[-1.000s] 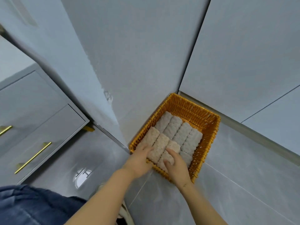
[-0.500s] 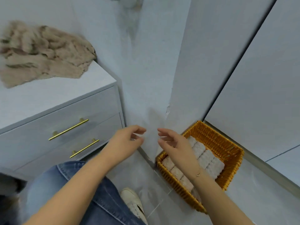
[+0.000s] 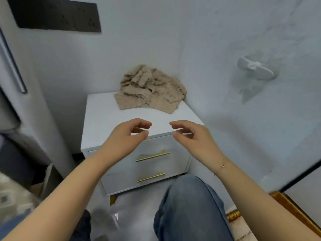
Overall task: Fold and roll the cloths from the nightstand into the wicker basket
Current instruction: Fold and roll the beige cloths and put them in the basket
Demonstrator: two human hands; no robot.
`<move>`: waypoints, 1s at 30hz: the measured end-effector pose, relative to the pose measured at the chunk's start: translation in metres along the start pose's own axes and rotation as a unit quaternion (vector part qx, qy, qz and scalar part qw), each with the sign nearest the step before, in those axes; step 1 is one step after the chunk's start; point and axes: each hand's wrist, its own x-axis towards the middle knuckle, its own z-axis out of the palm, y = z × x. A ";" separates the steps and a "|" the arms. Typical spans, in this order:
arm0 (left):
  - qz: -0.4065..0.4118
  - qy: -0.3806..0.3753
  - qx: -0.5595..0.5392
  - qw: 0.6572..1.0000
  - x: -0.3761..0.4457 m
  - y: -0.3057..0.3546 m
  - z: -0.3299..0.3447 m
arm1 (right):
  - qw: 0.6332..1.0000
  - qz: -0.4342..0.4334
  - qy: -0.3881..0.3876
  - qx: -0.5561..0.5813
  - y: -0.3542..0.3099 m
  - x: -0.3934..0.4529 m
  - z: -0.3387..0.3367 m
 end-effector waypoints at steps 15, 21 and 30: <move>-0.040 0.060 -0.005 0.997 0.083 -0.096 -0.022 | 0.981 -0.020 -0.038 -0.188 0.031 0.168 0.050; -0.042 0.077 -0.048 0.995 0.105 -0.100 -0.022 | 0.946 0.071 -0.008 -0.316 0.058 0.254 0.034; -0.031 0.090 -0.065 0.993 0.117 -0.099 -0.023 | 0.918 0.186 0.021 -0.350 0.104 0.304 0.024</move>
